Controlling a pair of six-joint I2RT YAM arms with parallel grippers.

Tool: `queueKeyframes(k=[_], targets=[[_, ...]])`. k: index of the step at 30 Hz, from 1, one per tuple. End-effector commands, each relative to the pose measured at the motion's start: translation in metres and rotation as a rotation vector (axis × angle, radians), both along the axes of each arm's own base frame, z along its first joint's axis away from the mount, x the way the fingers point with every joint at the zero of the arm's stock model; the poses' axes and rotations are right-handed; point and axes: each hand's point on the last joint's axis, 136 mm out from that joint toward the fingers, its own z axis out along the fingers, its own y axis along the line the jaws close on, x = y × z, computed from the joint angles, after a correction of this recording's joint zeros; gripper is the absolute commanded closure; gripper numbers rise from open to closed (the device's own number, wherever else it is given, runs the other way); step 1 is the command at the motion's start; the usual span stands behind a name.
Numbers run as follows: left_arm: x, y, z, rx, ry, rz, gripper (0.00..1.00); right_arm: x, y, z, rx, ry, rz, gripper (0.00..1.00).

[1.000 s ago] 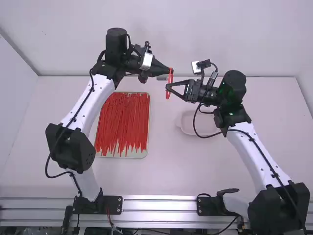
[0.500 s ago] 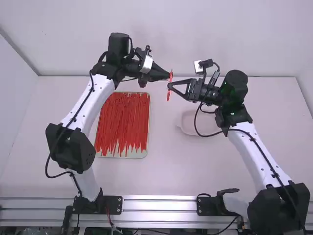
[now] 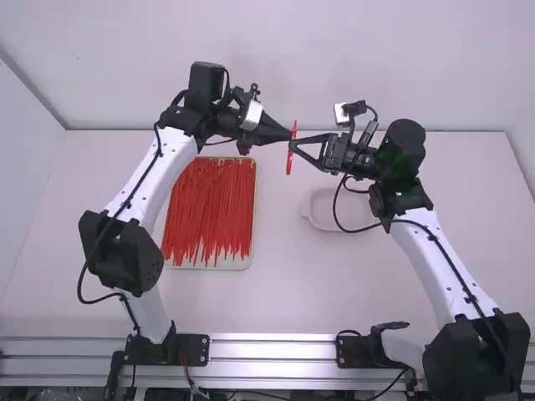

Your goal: Fasten the cable tie

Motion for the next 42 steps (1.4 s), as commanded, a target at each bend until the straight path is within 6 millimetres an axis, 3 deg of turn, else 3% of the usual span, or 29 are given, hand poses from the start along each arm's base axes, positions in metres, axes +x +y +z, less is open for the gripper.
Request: queueKeyframes(k=[1, 14, 26, 34, 42], targets=[[-0.019, -0.003, 0.012, -0.054, -0.073, -0.075, 0.98, 0.013, -0.007, -0.001, 0.003, 0.002, -0.065, 1.00], [-0.030, -0.009, 0.013, -0.052, -0.042, -0.104, 0.98, 0.026, -0.026, -0.001, 0.004, 0.002, -0.131, 1.00], [-0.039, -0.017, 0.015, -0.053, -0.044, -0.128, 0.98, 0.031, -0.026, -0.010, -0.003, 0.017, -0.119, 1.00], [-0.033, -0.012, 0.014, -0.031, 0.018, -0.101, 0.98, 0.018, -0.021, -0.013, -0.006, 0.030, -0.023, 0.81], [-0.043, -0.017, 0.007, -0.013, 0.083, -0.118, 0.98, 0.009, -0.020, -0.013, -0.007, 0.027, 0.031, 0.68]])
